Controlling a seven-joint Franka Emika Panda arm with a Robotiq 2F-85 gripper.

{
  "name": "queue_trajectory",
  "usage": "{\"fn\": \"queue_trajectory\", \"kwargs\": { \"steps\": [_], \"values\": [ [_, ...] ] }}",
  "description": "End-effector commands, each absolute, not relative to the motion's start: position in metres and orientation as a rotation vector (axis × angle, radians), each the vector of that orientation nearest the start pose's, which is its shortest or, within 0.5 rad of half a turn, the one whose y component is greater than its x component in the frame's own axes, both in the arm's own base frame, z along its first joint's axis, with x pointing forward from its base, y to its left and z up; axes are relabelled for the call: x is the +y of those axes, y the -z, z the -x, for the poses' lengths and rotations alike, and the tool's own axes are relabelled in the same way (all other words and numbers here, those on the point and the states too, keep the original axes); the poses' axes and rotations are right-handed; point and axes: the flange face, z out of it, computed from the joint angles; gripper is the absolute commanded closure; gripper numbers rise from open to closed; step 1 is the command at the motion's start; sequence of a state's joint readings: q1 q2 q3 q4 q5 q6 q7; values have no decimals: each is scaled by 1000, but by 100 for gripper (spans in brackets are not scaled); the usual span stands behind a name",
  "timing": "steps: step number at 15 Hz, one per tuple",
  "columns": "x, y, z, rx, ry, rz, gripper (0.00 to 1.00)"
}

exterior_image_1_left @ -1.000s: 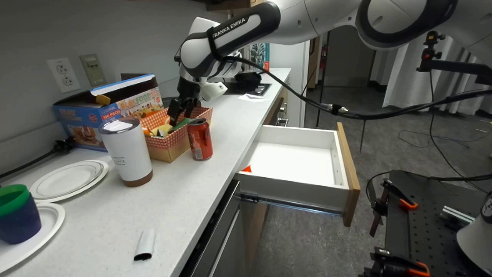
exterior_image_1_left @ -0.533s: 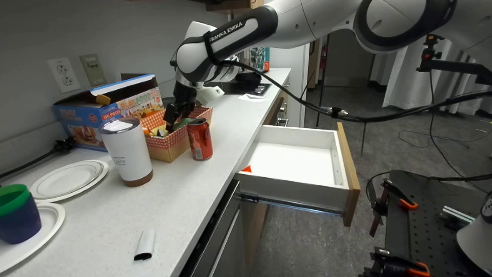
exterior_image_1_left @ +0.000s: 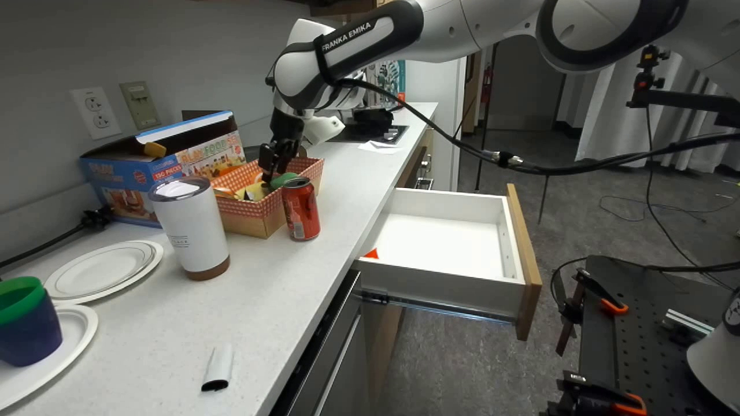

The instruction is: Open the drawer and place the green plush toy in the drawer

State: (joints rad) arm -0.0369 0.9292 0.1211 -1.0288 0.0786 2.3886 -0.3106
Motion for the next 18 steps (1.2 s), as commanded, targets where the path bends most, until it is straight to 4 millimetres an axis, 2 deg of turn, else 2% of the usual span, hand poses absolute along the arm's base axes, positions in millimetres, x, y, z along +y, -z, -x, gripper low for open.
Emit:
{"fn": "queue_trajectory", "kwargs": {
  "steps": [1, 3, 10, 11, 12, 14, 18],
  "values": [
    [22, -334, -807, -372, 599, 2932, 5],
    [22, -330, -805, -351, 567, 2914, 0],
    [28, -310, -794, -293, 472, 2873, 0],
    [27, -308, -793, -279, 471, 2871, 25],
    [26, -307, -792, -267, 474, 2872, 28],
    [25, -309, -791, -243, 482, 2871, 44],
    [25, -331, -789, -232, 536, 2880, 71]
  ]
}}
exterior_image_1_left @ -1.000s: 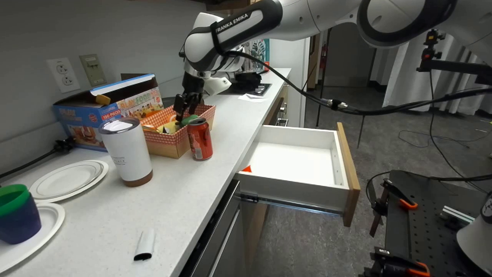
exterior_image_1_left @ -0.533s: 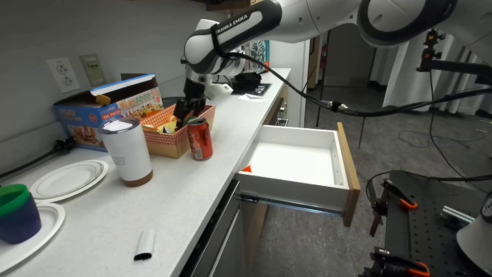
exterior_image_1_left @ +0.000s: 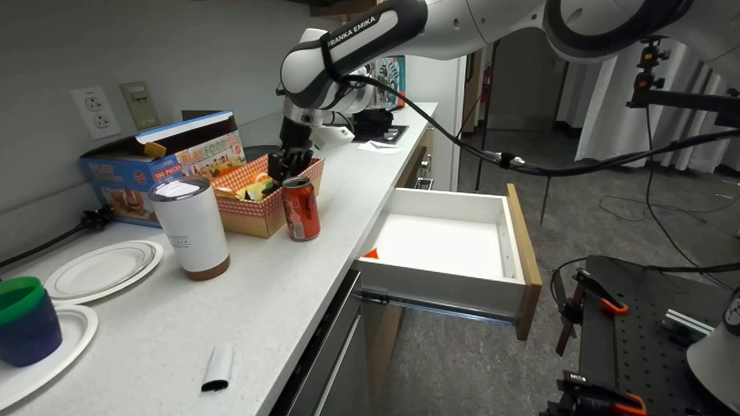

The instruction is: Open the drawer and place the green plush toy in the drawer

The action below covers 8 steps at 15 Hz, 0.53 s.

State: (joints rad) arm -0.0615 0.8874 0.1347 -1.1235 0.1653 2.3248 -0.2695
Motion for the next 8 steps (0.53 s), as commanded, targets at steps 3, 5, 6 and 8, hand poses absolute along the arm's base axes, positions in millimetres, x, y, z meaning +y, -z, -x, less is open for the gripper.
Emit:
{"fn": "queue_trajectory", "kwargs": {
  "steps": [3, 5, 6, 8],
  "values": [
    [27, -369, -782, -216, 623, 2872, 92],
    [26, -401, -771, -184, 666, 2875, 92],
    [26, -417, -762, -169, 665, 2877, 96],
    [23, -443, -739, -130, 666, 2886, 95]
  ]
}}
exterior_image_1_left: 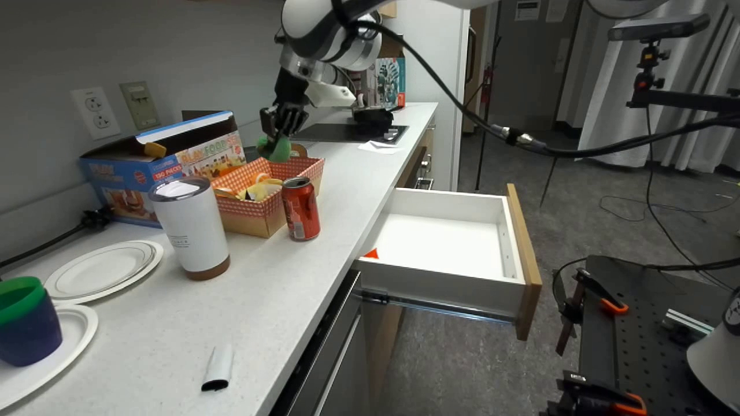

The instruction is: Open the drawer and place the green plush toy in the drawer

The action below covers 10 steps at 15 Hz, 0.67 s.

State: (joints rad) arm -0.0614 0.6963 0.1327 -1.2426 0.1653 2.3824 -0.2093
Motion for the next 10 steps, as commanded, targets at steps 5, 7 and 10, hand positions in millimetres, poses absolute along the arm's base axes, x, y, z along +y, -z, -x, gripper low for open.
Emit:
{"fn": "queue_trajectory", "kwargs": {
  "steps": [5, 7, 10],
  "values": [
    [-8, -448, -692, 42, 636, 2911, 94],
    [-27, -431, -670, 149, 600, 2903, 94],
    [-55, -394, -635, 288, 556, 2891, 94]
  ]
}}
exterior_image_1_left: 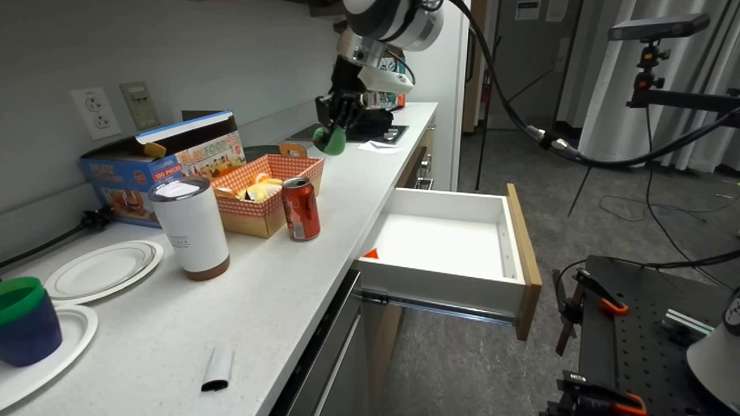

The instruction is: Open the drawer and place the green plush toy in the drawer

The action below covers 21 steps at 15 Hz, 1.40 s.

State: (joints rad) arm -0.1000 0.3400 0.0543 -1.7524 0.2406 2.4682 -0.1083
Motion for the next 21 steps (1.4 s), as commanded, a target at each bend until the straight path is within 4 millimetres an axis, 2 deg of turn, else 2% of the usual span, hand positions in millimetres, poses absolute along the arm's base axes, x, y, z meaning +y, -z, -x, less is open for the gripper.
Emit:
{"fn": "queue_trajectory", "kwargs": {
  "steps": [1, 4, 8, 9, 11, 14, 17, 20, 21],
  "values": [
    [-63, -381, -621, 340, 534, 2885, 94],
    [-83, -340, -574, 472, 469, 2878, 94],
    [-99, -295, -499, 627, 380, 2884, 94],
    [-101, -287, -479, 662, 363, 2883, 54],
    [-105, -274, -454, 689, 362, 2909, 46],
    [-111, -265, -427, 695, 447, 2955, 23],
    [-118, -260, -412, 693, 617, 2999, 0],
    [-123, -256, -400, 704, 739, 3015, 0],
    [-129, -255, -411, 714, 772, 3016, 0]
  ]
}}
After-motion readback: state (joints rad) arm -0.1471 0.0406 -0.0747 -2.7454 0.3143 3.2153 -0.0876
